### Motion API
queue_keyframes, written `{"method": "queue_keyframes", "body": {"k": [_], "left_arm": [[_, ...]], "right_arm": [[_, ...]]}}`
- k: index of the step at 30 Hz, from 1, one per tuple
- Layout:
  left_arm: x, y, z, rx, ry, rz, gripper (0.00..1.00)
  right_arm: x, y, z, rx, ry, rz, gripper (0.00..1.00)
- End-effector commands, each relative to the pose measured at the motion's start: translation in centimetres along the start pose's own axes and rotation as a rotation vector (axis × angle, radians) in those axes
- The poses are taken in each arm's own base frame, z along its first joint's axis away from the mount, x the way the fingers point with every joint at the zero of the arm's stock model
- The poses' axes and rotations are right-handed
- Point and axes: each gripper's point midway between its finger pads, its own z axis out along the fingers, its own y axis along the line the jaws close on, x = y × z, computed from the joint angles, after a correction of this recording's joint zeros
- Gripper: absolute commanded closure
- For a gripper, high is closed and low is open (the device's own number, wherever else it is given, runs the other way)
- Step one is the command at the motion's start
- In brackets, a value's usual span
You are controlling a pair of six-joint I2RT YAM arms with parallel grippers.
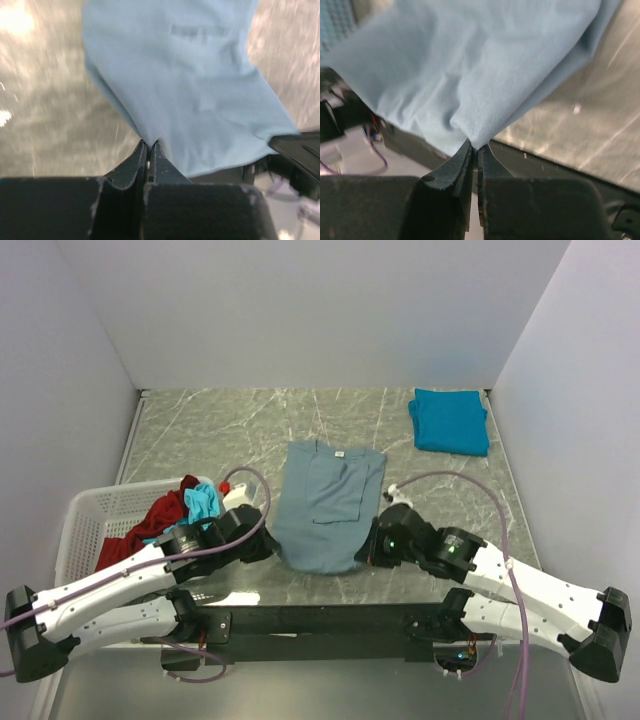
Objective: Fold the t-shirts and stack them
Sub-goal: Fold the tshirt
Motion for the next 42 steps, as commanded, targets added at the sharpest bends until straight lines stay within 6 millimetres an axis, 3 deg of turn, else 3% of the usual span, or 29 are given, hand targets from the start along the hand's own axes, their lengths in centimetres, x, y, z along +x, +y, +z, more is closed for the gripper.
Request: {"method": "queue_keyframes", "body": {"k": [1,4,6,10,15,26,33,42], "left_arm": [[-4.8,-1.3,0.0,-0.052,-0.2,0.043,0.99],[-7.3,-3.1,-0.3,-0.058,-0.288,0.045,0.99],[-9.2,-3.3,-0.2,-0.1,-0.368,0.059,0.99],[-12.5,-6.1,-0.2,-0.054,-0.452,0.064,0.99],[-15.7,-6.3,1.5,-0.082,-0.476,0.08,0.99],[-21.0,-6.7,4.1,-0.095,-0.52,0.08,0.99],[-22.4,-6.5,6.7,-0.109,-0.485,0.086,0.99],[-24.6,-6.3,9.5,-0.113,-0.48,0.097,0.99]], "right_arm": [[-4.8,-1.3,-1.0,0.104,-0.142,-0.055,1.0],[-8.2,-0.1,-1.7,0.062,-0.231,-0.055,1.0],[-10.2,0.9,-2.3,0.027,-0.288,-0.071,1.0],[-13.5,1.4,-3.2,0.039,-0.368,-0.074,1.0],[-16.7,1.5,-3.6,0.035,-0.432,-0.065,1.0],[-21.0,0.3,-1.9,0.061,-0.42,-0.046,1.0],[-21.5,0.4,0.1,-0.002,-0.35,-0.022,1.0],[-23.6,-1.8,1.7,0.005,-0.334,0.03,1.0]]}}
